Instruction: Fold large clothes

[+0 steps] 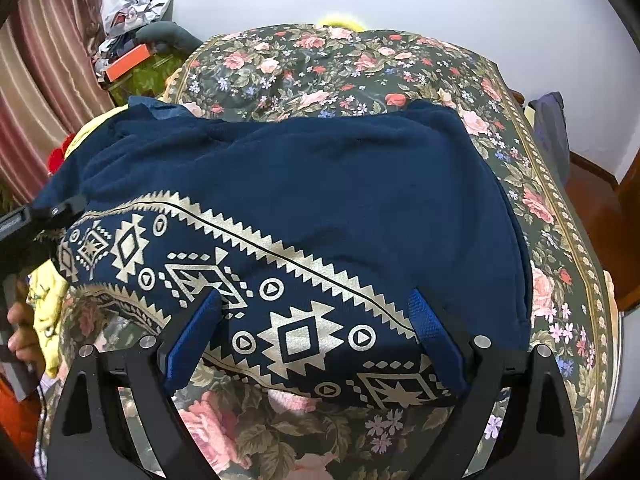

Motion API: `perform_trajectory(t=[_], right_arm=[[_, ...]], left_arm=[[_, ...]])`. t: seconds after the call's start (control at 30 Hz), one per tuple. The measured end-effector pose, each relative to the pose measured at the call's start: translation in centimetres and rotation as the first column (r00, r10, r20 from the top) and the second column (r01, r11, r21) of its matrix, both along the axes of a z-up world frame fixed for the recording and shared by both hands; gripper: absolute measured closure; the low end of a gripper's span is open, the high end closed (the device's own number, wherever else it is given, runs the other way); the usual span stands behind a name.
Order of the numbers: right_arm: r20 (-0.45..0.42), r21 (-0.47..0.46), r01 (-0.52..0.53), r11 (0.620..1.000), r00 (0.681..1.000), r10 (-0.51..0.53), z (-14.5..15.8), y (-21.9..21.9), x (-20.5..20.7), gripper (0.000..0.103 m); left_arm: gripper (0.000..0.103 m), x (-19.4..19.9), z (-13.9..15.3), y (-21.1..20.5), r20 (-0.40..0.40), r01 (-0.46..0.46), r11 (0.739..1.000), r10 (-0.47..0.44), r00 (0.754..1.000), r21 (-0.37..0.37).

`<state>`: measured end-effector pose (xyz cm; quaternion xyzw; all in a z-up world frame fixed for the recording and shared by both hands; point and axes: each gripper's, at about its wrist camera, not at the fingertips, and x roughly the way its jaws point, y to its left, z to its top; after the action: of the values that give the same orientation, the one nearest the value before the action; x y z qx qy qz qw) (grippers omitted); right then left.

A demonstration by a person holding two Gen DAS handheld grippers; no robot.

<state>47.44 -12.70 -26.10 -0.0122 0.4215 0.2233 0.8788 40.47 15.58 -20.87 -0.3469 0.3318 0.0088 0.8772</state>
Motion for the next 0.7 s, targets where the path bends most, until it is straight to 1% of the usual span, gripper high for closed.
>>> perform_trajectory(t=[0.03, 0.07, 0.13, 0.17, 0.2, 0.27, 0.33, 0.4, 0.47, 0.57, 0.63, 0.7], right_arm=[[0.002, 0.024, -0.003, 1.000, 1.000, 0.003, 0.5, 0.0, 0.0, 0.010], [0.013, 0.054, -0.004, 0.999, 1.000, 0.004, 1.4, 0.1, -0.1, 0.010], [0.038, 0.083, -0.011, 0.996, 0.999, 0.008, 2.7, 0.5, -0.2, 0.010], [0.052, 0.090, -0.020, 0.996, 0.999, 0.016, 3.3, 1.0, -0.3, 0.010], [0.071, 0.087, -0.029, 0.996, 0.997, 0.023, 3.9, 1.5, -0.3, 0.010], [0.109, 0.050, -0.041, 0.998, 0.993, 0.036, 4.4, 3.2, -0.4, 0.010], [0.119, 0.015, -0.061, 0.998, 0.991, 0.059, 4.0, 4.8, -0.2, 0.010], [0.088, -0.017, -0.079, 0.997, 0.993, 0.080, 2.7, 6.2, 0.5, 0.010], [0.042, -0.032, -0.087, 0.996, 0.995, 0.088, 0.9, 7.2, 1.1, 0.010], [0.032, -0.032, -0.086, 0.996, 0.996, 0.087, -0.7, 7.4, 1.3, 0.010], [0.042, -0.041, -0.096, 0.995, 0.994, 0.098, -0.6, 7.4, 1.2, 0.010], [0.031, -0.046, -0.116, 0.992, 0.993, 0.118, -0.1, 6.9, 0.9, 0.010]], left_arm=[[0.088, 0.5, 0.4, -0.3, 0.002, -0.014, 1.000, 0.014, 1.000, 0.026], [0.089, 0.6, 1.0, -0.2, 0.008, -0.026, 0.999, 0.025, 1.000, 0.041], [0.090, 0.9, 2.1, -0.2, 0.036, -0.044, 0.997, 0.042, 0.998, 0.062], [0.090, 0.7, 3.0, -0.4, 0.065, -0.055, 0.995, 0.050, 0.997, 0.080], [0.090, 0.5, 3.9, -0.7, 0.096, -0.065, 0.993, 0.055, 0.994, 0.100], [0.091, 0.3, 5.1, -0.9, 0.126, -0.066, 0.990, 0.051, 0.991, 0.124], [0.091, 0.8, 6.3, -1.6, 0.140, -0.057, 0.986, 0.035, 0.989, 0.154], [0.091, 1.3, 6.9, -2.4, 0.139, -0.049, 0.979, 0.021, 0.990, 0.198], [0.091, 1.5, 6.9, -3.4, 0.129, -0.033, 0.974, 0.004, 0.992, 0.222], [0.091, 1.6, 6.7, -4.7, 0.111, -0.014, 0.967, -0.015, 0.994, 0.256], [0.091, 1.8, 7.0, -5.6, 0.114, 0.006, 0.961, -0.039, 0.993, 0.277], [0.091, 2.0, 8.0, -6.8, 0.137, 0.034, 0.954, -0.078, 0.988, 0.297]])
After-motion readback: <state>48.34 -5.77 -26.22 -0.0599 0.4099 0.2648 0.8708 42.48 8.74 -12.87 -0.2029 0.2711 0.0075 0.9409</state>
